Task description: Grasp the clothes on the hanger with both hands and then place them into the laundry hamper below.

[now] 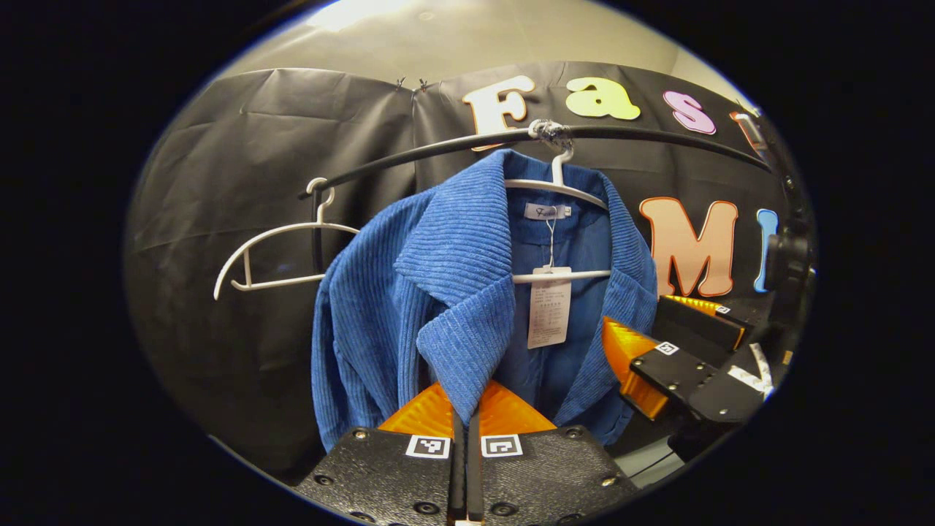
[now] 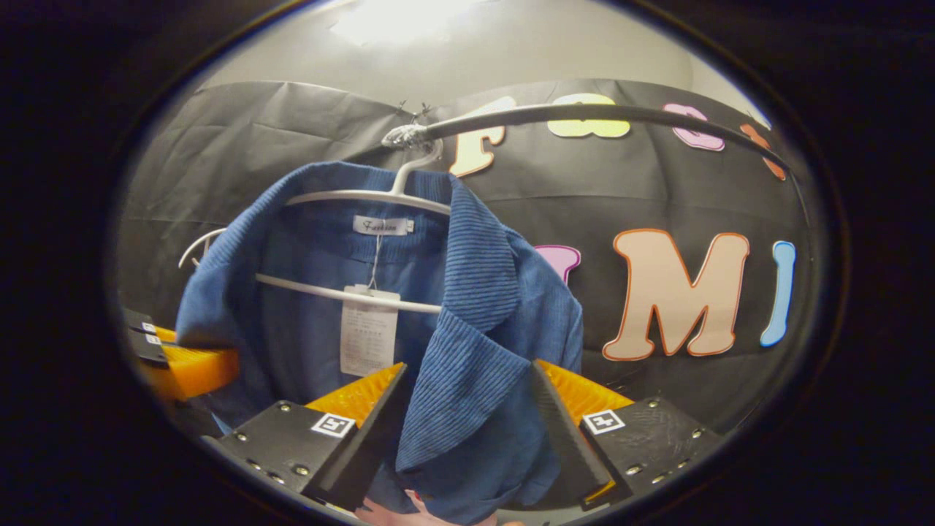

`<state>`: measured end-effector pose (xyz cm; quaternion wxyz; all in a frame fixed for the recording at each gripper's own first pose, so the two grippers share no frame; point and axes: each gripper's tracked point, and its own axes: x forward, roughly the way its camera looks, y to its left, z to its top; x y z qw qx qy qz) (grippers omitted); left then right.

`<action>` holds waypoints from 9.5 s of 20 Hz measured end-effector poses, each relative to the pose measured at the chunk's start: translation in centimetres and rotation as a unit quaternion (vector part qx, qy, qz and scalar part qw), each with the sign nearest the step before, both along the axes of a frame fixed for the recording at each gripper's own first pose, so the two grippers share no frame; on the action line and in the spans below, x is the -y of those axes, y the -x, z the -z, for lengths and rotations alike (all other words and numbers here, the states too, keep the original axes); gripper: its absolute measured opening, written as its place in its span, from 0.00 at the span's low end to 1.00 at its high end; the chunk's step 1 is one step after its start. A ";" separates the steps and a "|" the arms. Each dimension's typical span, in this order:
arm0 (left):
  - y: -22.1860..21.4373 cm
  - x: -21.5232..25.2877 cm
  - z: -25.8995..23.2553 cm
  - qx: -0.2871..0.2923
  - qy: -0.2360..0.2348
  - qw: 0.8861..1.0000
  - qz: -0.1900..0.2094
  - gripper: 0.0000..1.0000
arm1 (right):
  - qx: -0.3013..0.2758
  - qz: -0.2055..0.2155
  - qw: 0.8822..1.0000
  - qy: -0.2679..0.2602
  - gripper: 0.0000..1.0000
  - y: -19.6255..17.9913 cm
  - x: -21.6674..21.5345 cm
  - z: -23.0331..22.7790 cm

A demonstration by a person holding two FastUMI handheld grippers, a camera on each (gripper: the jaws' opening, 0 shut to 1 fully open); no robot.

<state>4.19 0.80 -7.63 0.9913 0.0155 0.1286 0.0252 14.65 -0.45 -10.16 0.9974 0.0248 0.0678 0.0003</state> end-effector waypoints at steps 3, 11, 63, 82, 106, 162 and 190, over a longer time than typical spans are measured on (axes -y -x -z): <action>0.4 -1.0 -1.0 0.008 -0.006 1.000 -0.013 0.00 | -0.006 0.007 1.000 -0.012 0.98 -1.0 -0.6 0.8; 0.9 -4.9 -3.9 0.038 -0.027 0.997 -0.066 0.04 | -0.022 0.016 1.000 -0.013 0.97 -2.6 -0.6 2.3; -8.2 -14.9 -5.4 0.097 -0.071 0.991 -0.065 0.01 | 0.048 0.203 0.978 0.012 0.12 -7.4 16.9 -4.0; -6.1 -11.8 0.2 0.044 -0.051 0.996 -0.062 0.01 | -0.034 0.191 0.980 0.047 0.12 -6.5 17.7 3.0; -6.7 -1.4 6.5 -0.012 -0.026 0.999 0.043 0.01 | -0.103 0.048 0.993 0.014 0.12 -2.6 2.9 9.6; 6.6 2.3 34.6 -0.348 -0.006 0.927 0.135 0.24 | -0.359 -0.026 0.933 -0.015 0.13 12.2 -4.6 29.8; -0.5 6.3 13.2 -0.110 0.052 0.981 0.150 0.23 | -0.174 0.019 0.984 -0.016 0.12 7.8 -0.4 12.5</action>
